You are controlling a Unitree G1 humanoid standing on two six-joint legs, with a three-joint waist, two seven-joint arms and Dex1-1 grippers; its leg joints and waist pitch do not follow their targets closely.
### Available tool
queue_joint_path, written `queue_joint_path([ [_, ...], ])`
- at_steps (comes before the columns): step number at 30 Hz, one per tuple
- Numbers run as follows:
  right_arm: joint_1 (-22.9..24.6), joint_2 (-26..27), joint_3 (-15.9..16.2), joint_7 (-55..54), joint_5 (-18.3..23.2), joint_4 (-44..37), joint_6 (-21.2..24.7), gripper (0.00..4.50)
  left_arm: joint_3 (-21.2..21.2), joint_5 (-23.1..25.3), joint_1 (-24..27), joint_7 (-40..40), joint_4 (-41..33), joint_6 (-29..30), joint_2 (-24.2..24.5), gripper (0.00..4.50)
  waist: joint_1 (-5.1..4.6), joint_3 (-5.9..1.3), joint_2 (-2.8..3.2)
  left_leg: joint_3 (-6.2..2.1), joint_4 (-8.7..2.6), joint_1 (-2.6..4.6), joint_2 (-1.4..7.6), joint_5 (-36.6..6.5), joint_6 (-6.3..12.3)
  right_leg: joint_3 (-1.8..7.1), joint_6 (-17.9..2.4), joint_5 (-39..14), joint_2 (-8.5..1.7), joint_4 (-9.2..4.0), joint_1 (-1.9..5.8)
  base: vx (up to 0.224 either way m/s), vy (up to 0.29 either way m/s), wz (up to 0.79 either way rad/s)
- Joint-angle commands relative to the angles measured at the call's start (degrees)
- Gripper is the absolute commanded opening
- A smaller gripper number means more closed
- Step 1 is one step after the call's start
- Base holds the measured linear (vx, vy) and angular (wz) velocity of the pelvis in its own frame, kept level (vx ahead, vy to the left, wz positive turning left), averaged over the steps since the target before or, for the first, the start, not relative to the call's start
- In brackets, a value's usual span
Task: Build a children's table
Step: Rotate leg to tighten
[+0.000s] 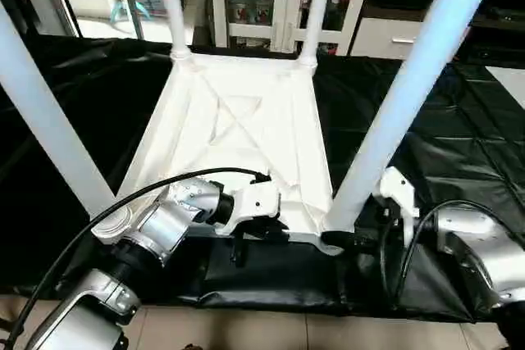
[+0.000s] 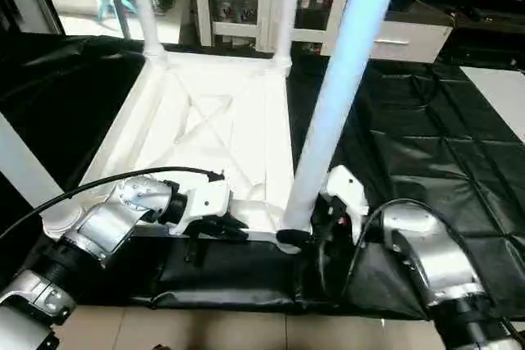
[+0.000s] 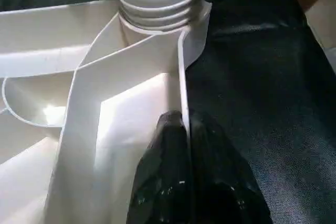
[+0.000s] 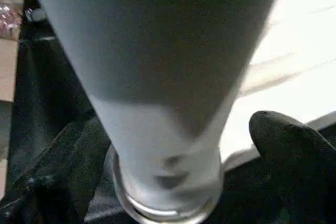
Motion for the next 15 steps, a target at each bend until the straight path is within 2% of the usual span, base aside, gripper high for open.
queue_joint_path([
  [1,-1.2,-0.7,1.1,1.3,0.3,-0.4,0.1,4.46,-1.4,-1.1,0.6,-1.4,-2.2,0.3,-0.8,0.0,-0.11,-3.23,-1.13,-0.61,-4.09,0.64,1.73,-10.2,4.04,1.76,-11.4,-13.6,-2.49,-2.9,2.63,0.0,0.0,0.0],
  [2,-1.3,-1.1,1.8,2.4,0.1,-0.1,-0.7,4.46,-1.3,-0.9,0.6,-1.6,-2.2,0.4,-0.6,0.0,-0.15,-3.25,-1.27,-0.56,-4.01,0.61,1.7,-9.9,4.39,1.76,-11.7,-13.1,-2.45,-2.84,2.67,0.0,0.0,0.0],
  [3,-1.3,-1.1,1.8,2.4,0.1,-0.1,-0.7,4.2,-1.3,-0.9,0.6,-1.6,-2.2,0.4,-0.6,0.0,-0.13,-3.28,-1.23,-0.58,-3.98,0.6,1.7,-9.7,4.56,1.73,-11.8,-12.9,-2.45,-2.77,2.69,0.0,0.0,0.0],
  [5,-1.3,-1.2,2.0,3.1,-0.3,0.1,-1.2,4.12,-1.4,-0.7,0.7,-1.6,-2.3,0.5,-0.5,0.0,-0.08,-3.27,-1.24,-0.51,-3.87,0.61,1.71,-9.3,5.03,1.77,-12.1,-12.3,-2.48,-2.74,2.66,0.0,0.0,0.0],
  [15,-0.8,-1.5,2.2,5.6,0.3,0.8,-1.0,3.37,-1.6,-0.3,1.4,-1.5,-3.2,1.2,-0.3,0.0,-0.07,-3.41,-1.38,-0.5,-3.71,0.67,1.7,-8.1,5.52,1.73,-13.0,-10.5,-2.36,-2.46,2.77,0.0,0.0,0.0],
])
